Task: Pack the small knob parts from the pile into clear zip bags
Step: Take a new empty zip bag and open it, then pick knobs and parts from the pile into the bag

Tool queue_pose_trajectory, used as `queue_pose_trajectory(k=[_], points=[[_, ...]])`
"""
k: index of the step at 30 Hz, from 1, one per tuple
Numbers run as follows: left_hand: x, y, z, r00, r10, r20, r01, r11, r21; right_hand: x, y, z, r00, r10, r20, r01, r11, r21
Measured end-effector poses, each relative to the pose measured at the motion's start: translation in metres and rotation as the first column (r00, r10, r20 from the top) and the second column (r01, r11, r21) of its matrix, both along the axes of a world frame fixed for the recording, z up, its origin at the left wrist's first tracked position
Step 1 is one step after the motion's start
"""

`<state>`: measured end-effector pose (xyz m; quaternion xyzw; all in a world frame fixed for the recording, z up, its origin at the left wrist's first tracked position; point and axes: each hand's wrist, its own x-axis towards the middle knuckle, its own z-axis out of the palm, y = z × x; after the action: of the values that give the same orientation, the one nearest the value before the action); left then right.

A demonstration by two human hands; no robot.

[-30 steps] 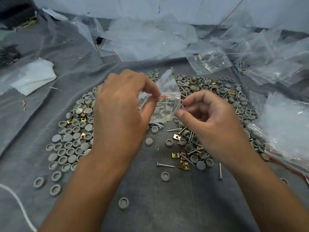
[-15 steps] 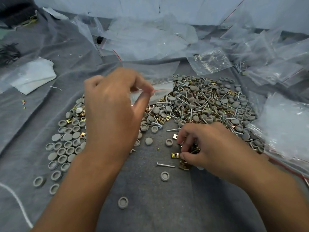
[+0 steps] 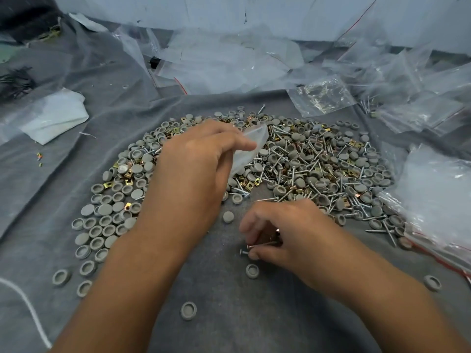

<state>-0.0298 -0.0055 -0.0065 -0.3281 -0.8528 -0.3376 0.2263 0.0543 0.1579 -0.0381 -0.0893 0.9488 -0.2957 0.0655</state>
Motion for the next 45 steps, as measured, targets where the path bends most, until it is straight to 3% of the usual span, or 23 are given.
queue_pose_trajectory(k=[8, 11, 16, 18, 22, 24, 30, 35, 38, 42, 45], points=[[0.000, -0.001, -0.001, 0.988, -0.006, 0.157, 0.025, 0.992, -0.122, 0.006, -0.009, 0.006, 0.992, 0.069, -0.102, -0.046, 0.976, 0.214], [-0.002, -0.002, -0.003, 0.982, 0.001, 0.186, 0.027, 0.989, -0.149, 0.007, -0.014, 0.005, 0.987, 0.093, -0.129, -0.064, 0.975, 0.213], [0.000, -0.001, -0.004, 0.978, 0.000, 0.210, 0.035, 0.985, -0.166, 0.004, -0.015, -0.002, 0.990, 0.092, -0.105, -0.080, 0.990, 0.120], [-0.001, -0.001, -0.004, 0.976, -0.007, 0.219, 0.045, 0.985, -0.167, 0.004, -0.009, 0.002, 0.993, 0.034, -0.116, -0.040, 0.998, -0.046], [0.000, -0.001, -0.003, 0.977, -0.020, 0.214, 0.058, 0.983, -0.172, 0.002, 0.011, 0.023, 0.900, -0.210, -0.382, 0.072, 0.936, -0.343], [0.004, 0.003, -0.004, 0.980, -0.043, 0.196, 0.078, 0.982, -0.172, -0.001, 0.015, 0.029, 0.846, -0.322, -0.426, 0.118, 0.891, -0.439], [0.012, 0.015, -0.006, 0.974, -0.104, 0.200, 0.132, 0.983, -0.130, -0.006, 0.006, 0.024, 0.793, -0.395, -0.463, 0.234, 0.900, -0.367], [0.011, 0.012, -0.005, 0.980, -0.070, 0.188, 0.100, 0.982, -0.158, -0.003, 0.006, 0.030, 0.701, -0.513, -0.494, 0.259, 0.830, -0.494], [0.011, 0.012, -0.005, 0.980, -0.069, 0.189, 0.099, 0.983, -0.155, -0.003, 0.006, 0.031, 0.692, -0.483, -0.536, 0.236, 0.854, -0.465], [0.011, 0.013, -0.006, 0.975, -0.082, 0.204, 0.114, 0.982, -0.151, -0.005, 0.001, 0.026, 0.704, -0.316, -0.636, 0.205, 0.948, -0.243], [0.010, 0.013, -0.006, 0.975, -0.080, 0.209, 0.109, 0.985, -0.131, -0.008, -0.002, 0.023, 0.707, -0.287, -0.647, 0.239, 0.957, -0.164]])
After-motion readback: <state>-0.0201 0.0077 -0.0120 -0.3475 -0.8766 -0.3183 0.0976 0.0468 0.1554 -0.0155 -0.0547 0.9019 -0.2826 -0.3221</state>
